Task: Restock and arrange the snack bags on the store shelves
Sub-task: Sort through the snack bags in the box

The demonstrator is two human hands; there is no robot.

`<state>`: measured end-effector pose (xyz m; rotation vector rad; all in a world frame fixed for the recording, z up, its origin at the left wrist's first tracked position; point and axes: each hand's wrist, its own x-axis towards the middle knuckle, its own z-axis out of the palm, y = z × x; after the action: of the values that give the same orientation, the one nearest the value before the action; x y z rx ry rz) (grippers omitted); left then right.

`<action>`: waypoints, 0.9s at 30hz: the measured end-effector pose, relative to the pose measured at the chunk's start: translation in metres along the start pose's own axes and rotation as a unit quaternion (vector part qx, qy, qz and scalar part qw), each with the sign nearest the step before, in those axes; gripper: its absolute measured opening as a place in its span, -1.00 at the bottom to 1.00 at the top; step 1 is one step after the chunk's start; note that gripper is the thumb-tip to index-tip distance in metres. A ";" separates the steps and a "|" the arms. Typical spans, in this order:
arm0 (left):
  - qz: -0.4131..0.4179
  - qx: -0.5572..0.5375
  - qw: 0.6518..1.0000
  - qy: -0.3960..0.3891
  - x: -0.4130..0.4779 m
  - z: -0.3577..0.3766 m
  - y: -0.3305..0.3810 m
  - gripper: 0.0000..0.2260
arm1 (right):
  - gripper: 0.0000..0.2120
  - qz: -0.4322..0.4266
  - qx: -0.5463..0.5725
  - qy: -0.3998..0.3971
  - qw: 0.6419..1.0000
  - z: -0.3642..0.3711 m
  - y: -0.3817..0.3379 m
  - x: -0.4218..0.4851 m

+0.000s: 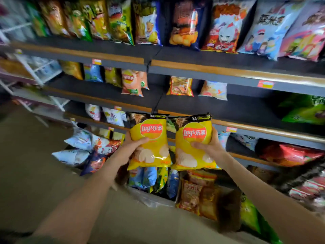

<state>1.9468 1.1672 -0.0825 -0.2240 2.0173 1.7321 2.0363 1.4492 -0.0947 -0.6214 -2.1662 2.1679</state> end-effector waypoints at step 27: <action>0.026 -0.149 0.962 0.227 0.255 -0.440 0.065 -0.28 | 0.02 -0.037 -0.040 -0.088 0.995 0.490 -0.083 0.326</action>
<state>1.5894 0.8001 -0.0974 -0.7318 2.0601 2.1706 1.5743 1.0767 -0.1202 -0.3584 -2.3302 2.1825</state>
